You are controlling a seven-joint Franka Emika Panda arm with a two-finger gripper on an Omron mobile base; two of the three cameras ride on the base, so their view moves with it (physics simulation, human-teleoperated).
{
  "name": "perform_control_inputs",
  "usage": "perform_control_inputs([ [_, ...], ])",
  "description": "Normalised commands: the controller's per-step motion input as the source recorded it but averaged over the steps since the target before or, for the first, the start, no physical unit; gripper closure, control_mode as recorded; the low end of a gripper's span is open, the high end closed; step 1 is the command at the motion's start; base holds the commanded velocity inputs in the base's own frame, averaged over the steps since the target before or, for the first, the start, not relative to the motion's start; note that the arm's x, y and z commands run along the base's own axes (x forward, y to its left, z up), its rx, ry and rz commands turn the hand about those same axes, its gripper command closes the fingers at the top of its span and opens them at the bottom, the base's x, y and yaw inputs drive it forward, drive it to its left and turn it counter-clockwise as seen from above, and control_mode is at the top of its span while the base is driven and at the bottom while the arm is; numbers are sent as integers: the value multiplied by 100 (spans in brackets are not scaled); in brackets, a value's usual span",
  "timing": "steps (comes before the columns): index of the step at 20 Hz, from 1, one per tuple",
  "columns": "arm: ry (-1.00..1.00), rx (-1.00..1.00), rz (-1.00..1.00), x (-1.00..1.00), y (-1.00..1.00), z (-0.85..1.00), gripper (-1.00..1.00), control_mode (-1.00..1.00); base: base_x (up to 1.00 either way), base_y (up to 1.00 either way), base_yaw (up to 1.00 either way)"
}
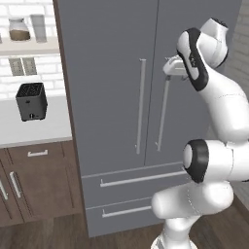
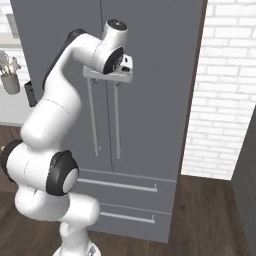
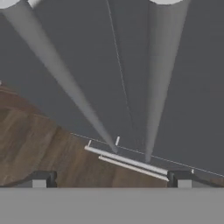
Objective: Take the strawberry from the fridge and place it on top of the pancake, located on the dining counter.
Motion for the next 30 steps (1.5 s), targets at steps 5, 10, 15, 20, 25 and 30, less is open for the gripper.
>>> perform_control_inputs([
  [5,-12,-1,-8,0,1,-14,-100,-100,0,0,0],
  [10,-38,0,-18,53,-21,-5,-100,-100,0,0,0],
  [15,-31,-4,-23,57,-16,-9,-100,-100,0,0,0],
  [20,-3,-1,-8,61,6,0,-100,-100,0,0,0],
  [25,0,0,0,83,-5,-3,-100,-100,0,0,0],
  [30,0,0,0,64,-7,-4,-100,-100,0,0,0],
])
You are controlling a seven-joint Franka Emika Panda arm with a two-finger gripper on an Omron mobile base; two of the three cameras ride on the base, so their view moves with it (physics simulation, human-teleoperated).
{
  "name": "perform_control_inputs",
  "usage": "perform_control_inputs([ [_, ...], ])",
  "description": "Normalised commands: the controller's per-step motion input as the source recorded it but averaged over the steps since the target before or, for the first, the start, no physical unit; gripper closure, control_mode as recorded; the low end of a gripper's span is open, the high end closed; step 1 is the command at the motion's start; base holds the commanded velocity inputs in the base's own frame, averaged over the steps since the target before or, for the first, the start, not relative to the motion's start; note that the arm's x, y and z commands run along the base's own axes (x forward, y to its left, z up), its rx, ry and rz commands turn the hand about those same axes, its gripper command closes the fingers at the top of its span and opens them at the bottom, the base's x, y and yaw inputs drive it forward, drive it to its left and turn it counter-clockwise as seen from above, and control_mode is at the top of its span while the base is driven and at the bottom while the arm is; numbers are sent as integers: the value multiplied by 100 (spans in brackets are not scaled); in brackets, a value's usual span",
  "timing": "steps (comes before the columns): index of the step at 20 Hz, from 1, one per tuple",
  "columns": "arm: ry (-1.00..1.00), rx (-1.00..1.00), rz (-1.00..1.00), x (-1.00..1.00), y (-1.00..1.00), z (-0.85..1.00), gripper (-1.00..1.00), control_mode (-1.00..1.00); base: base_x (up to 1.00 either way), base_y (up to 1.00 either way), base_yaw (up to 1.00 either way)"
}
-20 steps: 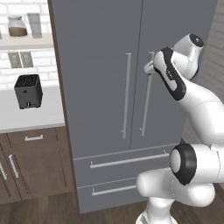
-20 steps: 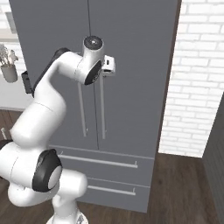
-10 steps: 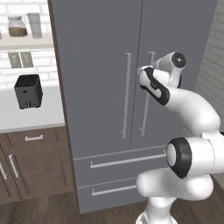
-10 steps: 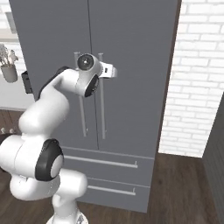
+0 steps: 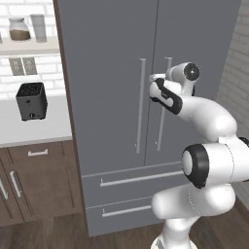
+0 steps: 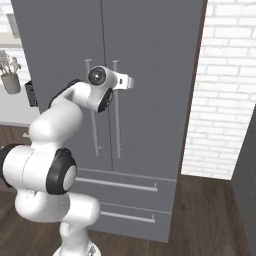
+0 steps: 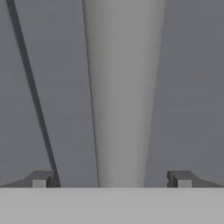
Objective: Take the strawberry from the fridge and place it on top of the pancake, located on the dining counter.
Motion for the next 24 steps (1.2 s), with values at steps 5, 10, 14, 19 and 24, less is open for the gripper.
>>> perform_control_inputs([
  [5,0,0,1,39,-6,0,100,-100,0,0,0],
  [10,2,0,-2,-9,0,0,100,-100,0,0,0],
  [14,13,1,-7,-51,-34,1,100,-100,0,0,0],
  [19,14,8,-5,-76,-64,8,100,-100,0,0,0],
  [24,15,15,-4,-98,-91,8,100,-100,0,0,0],
])
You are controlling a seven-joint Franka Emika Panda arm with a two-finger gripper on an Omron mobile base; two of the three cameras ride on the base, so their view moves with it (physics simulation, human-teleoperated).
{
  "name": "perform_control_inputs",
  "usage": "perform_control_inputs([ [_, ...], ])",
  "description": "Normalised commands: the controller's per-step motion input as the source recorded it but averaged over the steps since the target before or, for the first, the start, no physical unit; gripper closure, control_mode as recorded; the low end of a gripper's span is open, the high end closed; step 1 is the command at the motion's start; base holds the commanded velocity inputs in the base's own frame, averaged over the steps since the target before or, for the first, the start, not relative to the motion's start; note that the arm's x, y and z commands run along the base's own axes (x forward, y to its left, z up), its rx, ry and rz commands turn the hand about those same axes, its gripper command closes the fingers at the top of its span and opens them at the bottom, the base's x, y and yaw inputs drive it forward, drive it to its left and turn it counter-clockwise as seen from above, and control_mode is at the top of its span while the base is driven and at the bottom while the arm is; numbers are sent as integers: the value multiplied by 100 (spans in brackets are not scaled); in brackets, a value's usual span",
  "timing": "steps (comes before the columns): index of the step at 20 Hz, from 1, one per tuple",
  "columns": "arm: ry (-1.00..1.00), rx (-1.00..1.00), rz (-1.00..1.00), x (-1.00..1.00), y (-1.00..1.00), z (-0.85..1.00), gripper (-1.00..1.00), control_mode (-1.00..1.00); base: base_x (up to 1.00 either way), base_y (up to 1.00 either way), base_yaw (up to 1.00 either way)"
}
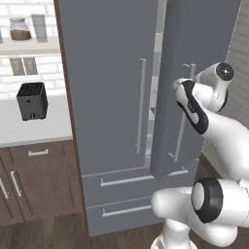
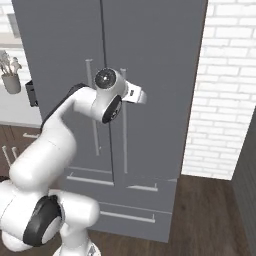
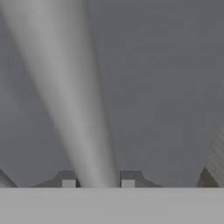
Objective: Take the strawberry from the fridge and place it on top of the pancake, located on the dining counter.
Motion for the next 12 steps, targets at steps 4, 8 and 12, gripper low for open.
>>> perform_control_inputs([
  [4,7,22,0,-100,-100,2,100,-100,0,0,0],
  [8,6,23,0,-100,-100,10,100,-100,0,0,0],
  [12,16,13,-2,-100,-91,38,100,-100,0,0,0],
])
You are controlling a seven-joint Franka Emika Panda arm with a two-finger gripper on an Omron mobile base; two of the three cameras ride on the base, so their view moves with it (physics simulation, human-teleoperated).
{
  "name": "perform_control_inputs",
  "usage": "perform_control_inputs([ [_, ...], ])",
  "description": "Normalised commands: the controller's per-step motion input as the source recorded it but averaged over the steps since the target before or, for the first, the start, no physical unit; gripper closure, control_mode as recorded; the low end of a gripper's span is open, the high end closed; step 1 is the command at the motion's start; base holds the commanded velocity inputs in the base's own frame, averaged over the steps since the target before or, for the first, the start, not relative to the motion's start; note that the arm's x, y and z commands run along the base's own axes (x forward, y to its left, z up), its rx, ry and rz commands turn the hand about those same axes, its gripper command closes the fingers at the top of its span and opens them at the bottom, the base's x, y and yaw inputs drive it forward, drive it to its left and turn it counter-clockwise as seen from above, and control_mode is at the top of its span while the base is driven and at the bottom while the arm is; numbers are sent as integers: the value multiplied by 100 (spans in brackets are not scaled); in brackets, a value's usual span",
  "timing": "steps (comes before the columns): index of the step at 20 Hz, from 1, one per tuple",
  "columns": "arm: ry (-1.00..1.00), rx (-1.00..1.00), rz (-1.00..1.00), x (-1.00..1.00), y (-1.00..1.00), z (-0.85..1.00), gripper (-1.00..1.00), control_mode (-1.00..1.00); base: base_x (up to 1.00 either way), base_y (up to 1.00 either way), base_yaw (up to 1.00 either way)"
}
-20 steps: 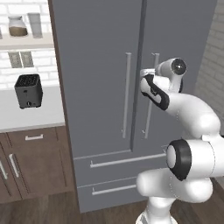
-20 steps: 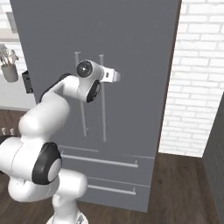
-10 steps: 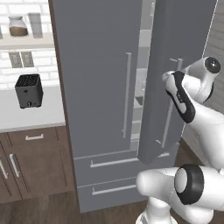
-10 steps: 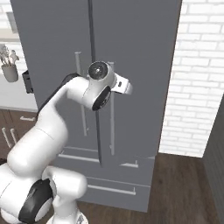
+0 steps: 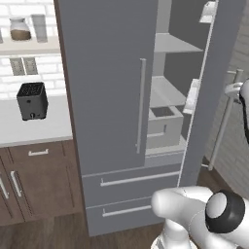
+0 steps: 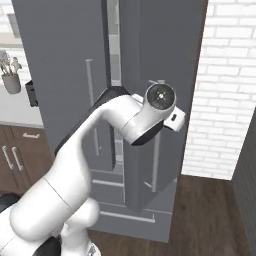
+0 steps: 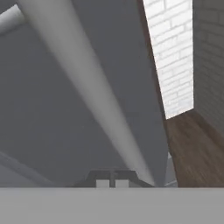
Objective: Take the strawberry from the fridge and place it on top of the pancake, located on the dining counter.
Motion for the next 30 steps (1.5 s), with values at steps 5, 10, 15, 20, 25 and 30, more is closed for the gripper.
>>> perform_control_inputs([
  [5,0,0,-12,-100,-51,39,-100,-100,0,0,0],
  [10,-9,-22,-5,-93,63,19,-100,-100,0,0,0],
  [15,25,-49,0,7,100,-6,-100,-100,0,0,0],
  [20,55,-65,3,93,100,-34,-100,-100,0,0,0],
  [25,38,-54,8,90,60,-33,-100,-100,0,0,0],
  [30,48,-18,2,82,-6,-68,-100,-100,0,0,0],
])
